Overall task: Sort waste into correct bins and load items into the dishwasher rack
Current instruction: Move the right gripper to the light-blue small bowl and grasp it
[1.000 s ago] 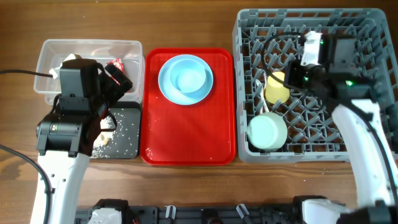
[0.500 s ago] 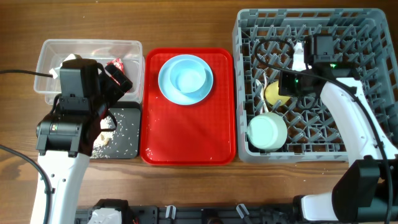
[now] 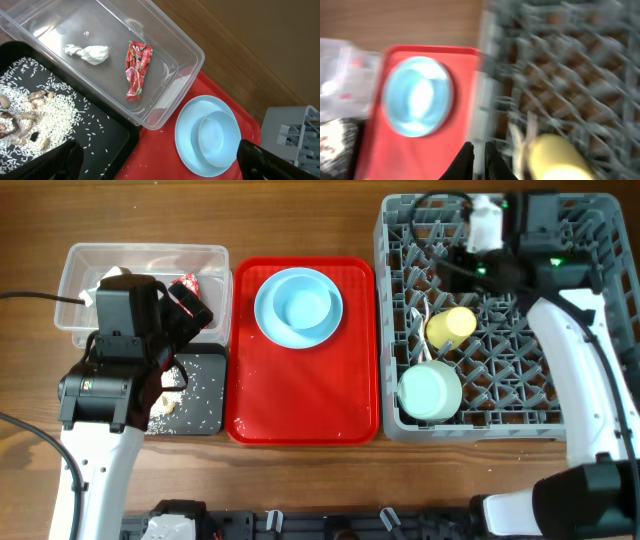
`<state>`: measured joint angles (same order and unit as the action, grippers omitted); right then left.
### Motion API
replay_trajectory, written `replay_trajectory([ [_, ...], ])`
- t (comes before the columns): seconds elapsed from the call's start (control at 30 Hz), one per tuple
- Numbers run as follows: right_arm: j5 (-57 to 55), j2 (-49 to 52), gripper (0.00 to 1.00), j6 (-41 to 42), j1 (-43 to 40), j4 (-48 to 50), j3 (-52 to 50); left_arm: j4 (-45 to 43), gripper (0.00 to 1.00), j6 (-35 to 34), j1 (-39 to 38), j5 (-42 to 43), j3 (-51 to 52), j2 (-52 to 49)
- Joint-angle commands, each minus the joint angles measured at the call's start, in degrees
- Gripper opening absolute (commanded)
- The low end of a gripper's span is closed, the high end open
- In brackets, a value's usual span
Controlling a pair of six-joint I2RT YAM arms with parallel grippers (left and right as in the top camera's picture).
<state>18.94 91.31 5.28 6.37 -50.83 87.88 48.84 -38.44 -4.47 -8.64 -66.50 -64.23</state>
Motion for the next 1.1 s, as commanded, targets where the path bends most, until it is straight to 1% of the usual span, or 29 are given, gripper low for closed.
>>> replay_trajectory([
  [0.0,-1.7,-0.3,0.15,-0.8,11.2,0.2,4.2,-0.2,1.00,0.7,0.2,0.3,-0.9,0.0],
  [0.07,-3.8,0.4,0.19,-0.8,16.4,2.2,4.7,-0.2,1.00,0.7,0.2,0.3,-0.9,0.0],
  [0.13,-5.0,2.8,0.28,-0.8,22.9,6.1,4.7,-0.2,1.00,0.7,0.2,0.3,-0.9,0.0],
  [0.2,-6.5,6.7,0.29,-0.9,27.6,9.0,4.7,-0.2,1.00,0.7,0.2,0.2,-0.9,0.0],
  [0.37,-9.1,16.9,0.31,-2.3,33.8,13.6,4.7,-0.2,1.00,0.7,0.2,0.3,-0.9,0.0],
  [0.43,-9.1,20.7,0.33,-2.3,34.7,14.9,4.7,-0.2,1.00,0.7,0.2,0.3,-0.9,0.0],
  [0.63,-9.1,29.1,0.34,-2.3,34.7,17.4,4.7,-0.2,1.00,0.7,0.2,0.3,-0.9,0.0],
  [0.77,-9.6,31.3,0.34,-2.3,34.6,19.2,4.6,-0.2,1.00,0.7,0.2,0.3,-0.9,0.0],
  [0.97,-14.3,32.6,0.34,-2.3,34.6,20.8,4.6,-0.2,1.00,0.7,0.2,0.3,-0.9,0.0],
  [1.07,-12.0,32.5,0.33,-2.3,34.6,21.7,4.7,-0.2,1.00,0.7,0.2,0.3,-0.9,0.0],
])
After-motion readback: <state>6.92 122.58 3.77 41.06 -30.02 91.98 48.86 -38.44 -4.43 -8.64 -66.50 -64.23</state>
